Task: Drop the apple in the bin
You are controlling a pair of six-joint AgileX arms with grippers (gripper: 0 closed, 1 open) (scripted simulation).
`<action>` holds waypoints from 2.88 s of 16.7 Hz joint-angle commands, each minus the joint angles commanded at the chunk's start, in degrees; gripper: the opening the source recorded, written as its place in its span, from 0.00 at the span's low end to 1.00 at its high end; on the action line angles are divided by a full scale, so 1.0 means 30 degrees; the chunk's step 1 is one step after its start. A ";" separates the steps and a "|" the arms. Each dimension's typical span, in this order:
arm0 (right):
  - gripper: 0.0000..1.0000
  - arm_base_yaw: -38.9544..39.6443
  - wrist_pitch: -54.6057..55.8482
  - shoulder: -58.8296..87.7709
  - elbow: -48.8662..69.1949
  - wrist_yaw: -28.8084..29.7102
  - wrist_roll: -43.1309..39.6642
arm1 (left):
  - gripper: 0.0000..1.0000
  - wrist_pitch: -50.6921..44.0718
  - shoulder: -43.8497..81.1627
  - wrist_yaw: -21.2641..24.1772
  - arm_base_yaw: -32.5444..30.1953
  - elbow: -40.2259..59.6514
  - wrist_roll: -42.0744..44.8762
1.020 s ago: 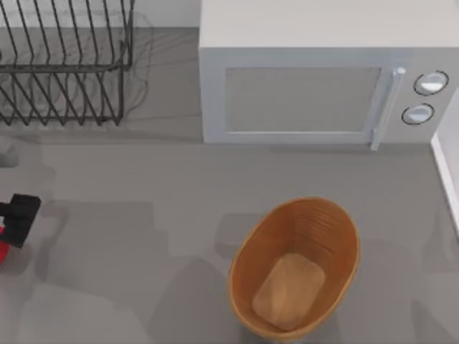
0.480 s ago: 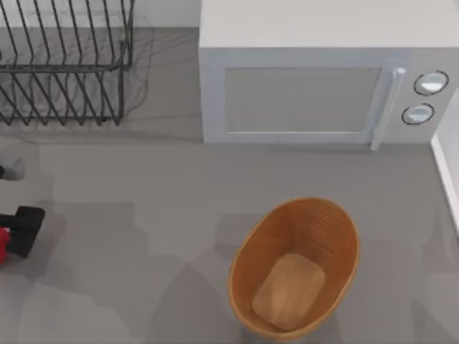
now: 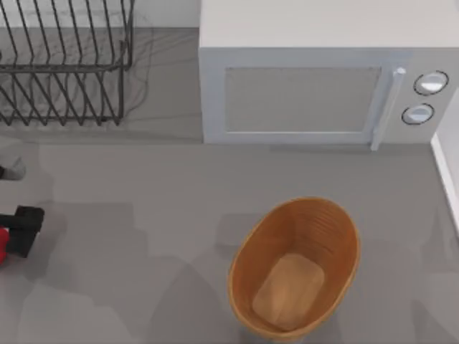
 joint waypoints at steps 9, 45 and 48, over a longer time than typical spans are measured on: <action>1.00 0.0000 0.0000 0.0000 0.0000 0.0000 0.0000 | 0.00 0.0000 0.0000 0.0000 0.0000 0.0000 0.0000; 1.00 0.0000 0.0000 0.0000 0.0000 0.0000 0.0000 | 0.00 -1.7096 0.3202 -0.0540 -0.8568 1.7933 1.2508; 1.00 0.0000 0.0000 0.0000 0.0000 0.0000 0.0000 | 0.00 -1.8998 0.5670 -0.0887 -1.1990 2.1573 1.7631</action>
